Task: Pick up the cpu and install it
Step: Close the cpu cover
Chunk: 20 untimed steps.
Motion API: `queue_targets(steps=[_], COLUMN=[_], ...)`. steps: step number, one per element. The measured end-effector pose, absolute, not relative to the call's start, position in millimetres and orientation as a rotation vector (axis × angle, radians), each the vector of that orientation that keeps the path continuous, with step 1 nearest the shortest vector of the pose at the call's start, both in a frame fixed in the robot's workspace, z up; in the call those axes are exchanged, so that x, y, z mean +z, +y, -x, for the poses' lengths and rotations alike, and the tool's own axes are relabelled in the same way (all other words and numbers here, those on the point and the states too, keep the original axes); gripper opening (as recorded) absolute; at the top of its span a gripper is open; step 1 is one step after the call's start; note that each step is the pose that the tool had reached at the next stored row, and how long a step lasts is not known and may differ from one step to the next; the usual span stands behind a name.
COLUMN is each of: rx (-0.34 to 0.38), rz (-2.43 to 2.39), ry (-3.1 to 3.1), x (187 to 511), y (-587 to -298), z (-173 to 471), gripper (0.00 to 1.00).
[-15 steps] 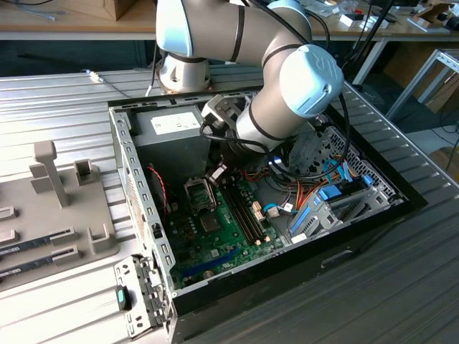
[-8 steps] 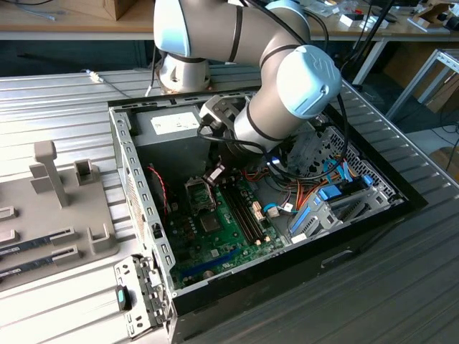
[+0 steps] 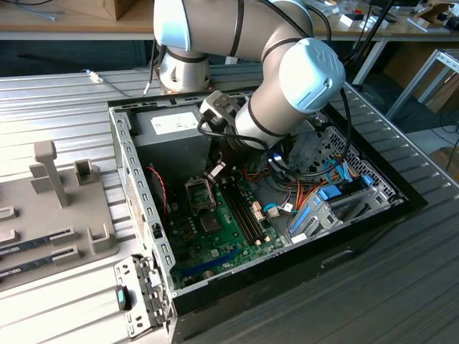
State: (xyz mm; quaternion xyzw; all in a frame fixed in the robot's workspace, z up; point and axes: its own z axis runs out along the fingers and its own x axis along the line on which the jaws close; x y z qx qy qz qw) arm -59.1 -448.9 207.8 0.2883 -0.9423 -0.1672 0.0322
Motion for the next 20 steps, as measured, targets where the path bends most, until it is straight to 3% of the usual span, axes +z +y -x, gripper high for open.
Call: queue_targets(steps=[20], rx=[-0.556], rz=[-0.893], ry=[-2.900], x=[218.6], y=[-454.7], z=[59.1], gripper=[0.11])
